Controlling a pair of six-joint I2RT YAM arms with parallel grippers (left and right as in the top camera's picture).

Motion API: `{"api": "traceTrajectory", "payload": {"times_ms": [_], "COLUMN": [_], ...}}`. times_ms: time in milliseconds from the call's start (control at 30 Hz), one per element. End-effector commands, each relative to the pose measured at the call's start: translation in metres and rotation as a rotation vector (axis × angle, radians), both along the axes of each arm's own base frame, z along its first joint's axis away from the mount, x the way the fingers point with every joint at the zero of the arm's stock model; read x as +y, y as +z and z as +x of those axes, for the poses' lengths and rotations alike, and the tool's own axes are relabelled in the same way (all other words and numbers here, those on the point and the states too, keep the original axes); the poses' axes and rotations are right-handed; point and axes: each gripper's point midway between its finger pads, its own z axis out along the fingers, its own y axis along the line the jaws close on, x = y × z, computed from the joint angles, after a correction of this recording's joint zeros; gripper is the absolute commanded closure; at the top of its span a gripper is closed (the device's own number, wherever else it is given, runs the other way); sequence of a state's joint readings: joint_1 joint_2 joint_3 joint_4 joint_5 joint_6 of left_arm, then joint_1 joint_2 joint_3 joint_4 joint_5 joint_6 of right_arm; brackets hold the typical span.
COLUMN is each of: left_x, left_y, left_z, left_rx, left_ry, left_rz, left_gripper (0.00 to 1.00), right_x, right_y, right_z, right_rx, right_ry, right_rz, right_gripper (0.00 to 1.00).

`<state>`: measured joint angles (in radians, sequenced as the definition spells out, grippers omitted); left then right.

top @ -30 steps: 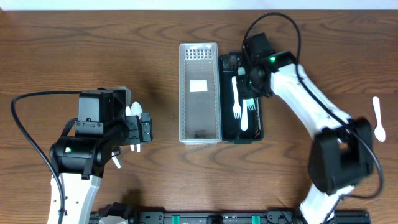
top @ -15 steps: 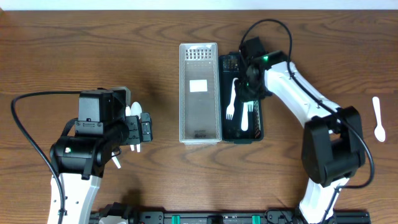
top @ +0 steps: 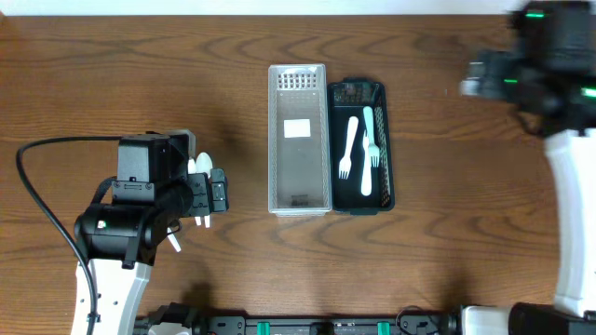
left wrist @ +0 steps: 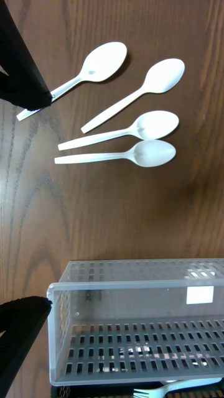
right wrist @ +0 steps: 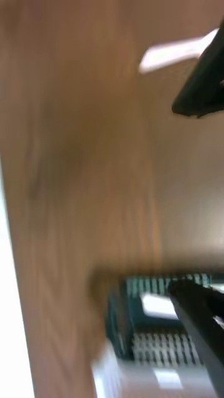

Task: Pack container
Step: 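Carry the held utensil left and drop it into the black basket, then return the right gripper right and grasp a white spoon by its handle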

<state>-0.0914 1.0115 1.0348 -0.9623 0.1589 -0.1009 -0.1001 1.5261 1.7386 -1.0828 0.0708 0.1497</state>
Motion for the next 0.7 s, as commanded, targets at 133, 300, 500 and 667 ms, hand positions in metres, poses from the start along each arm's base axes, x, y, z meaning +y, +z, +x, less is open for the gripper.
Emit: {"api": "traceTrajectory", "payload": {"times_ms": [133,300,500,667], "left_x": [-0.001,-0.001,-0.001,-0.001], "left_y": [0.009,0.009,0.009,0.009], "left_z": [0.002,0.002,0.002,0.001], "left_rx": [-0.026,-0.025,-0.024,-0.024], "left_ry": [-0.013,-0.013,-0.013,-0.013], "left_rz": [-0.007,-0.007,-0.006,-0.006], "left_gripper": [0.02,0.02,0.02,0.02], "right_x": [-0.139,-0.181,-0.207,-0.212], "right_y": [-0.050,-0.096,-0.157,-0.205], "right_z": [-0.041,-0.051,-0.051,-0.054], "right_rx": [0.153,0.274,0.406,0.518], "right_ry": [-0.317,-0.325,-0.311,-0.276], "right_rz": [-0.002,0.009,0.048,0.090], "right_gripper": [0.05,0.04,0.04,0.06]}}
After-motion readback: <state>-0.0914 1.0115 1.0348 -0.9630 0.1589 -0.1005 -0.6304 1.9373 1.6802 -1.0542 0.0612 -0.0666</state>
